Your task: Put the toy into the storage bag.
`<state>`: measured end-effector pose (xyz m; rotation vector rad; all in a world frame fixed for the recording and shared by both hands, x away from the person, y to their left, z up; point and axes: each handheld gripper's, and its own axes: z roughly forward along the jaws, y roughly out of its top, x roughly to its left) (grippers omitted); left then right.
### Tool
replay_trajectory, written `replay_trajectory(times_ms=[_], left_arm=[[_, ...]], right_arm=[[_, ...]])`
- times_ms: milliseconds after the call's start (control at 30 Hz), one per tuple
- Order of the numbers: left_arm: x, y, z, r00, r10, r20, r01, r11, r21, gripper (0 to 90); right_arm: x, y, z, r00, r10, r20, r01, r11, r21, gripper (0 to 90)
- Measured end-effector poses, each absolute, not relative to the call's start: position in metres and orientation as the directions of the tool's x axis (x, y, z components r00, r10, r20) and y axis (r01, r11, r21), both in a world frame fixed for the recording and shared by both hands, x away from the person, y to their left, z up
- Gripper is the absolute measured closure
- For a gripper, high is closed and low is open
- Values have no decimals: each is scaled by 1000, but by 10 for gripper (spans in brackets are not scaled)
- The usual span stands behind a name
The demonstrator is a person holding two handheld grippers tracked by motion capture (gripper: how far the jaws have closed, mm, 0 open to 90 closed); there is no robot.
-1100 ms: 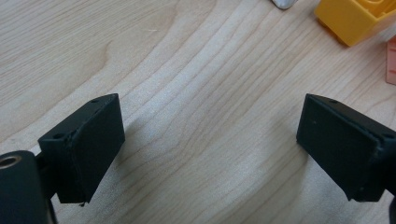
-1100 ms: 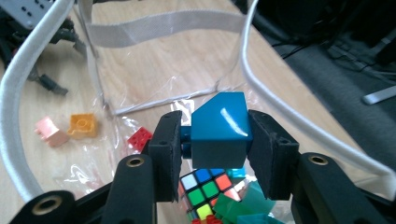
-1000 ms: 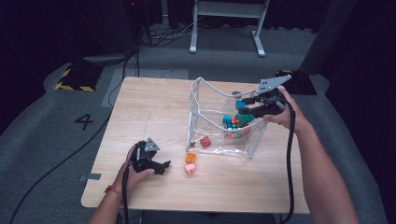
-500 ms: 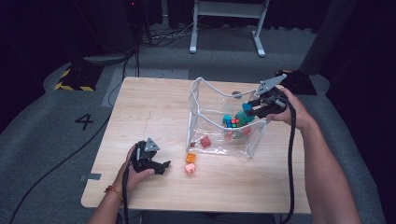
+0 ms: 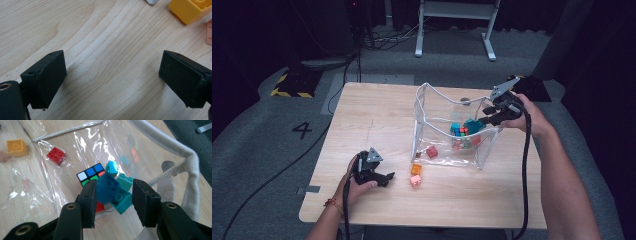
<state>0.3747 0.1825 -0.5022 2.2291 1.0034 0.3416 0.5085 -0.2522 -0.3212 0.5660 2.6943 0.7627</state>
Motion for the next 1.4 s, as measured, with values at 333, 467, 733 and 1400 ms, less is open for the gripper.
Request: replay_trajectory(times_ms=[333,467,733,1400], left_arm=[[375,183,-502,674,738,-23,560,-490,668,77],[375,183,-502,674,739,-23,560,-490,668,77],[375,183,-502,674,739,-23,560,-490,668,77],[375,183,-502,674,739,-23,560,-490,668,77]], right_arm=[[491,-259,-315,-868,477,-138,256,668,699,463],[478,-265,-312,-846,520,-117,251,582,774,418],[453,-278,-303,-785,611,-100,248,459,853,298],[375,-311,-314,-745,656,-116,157,343,926,276]])
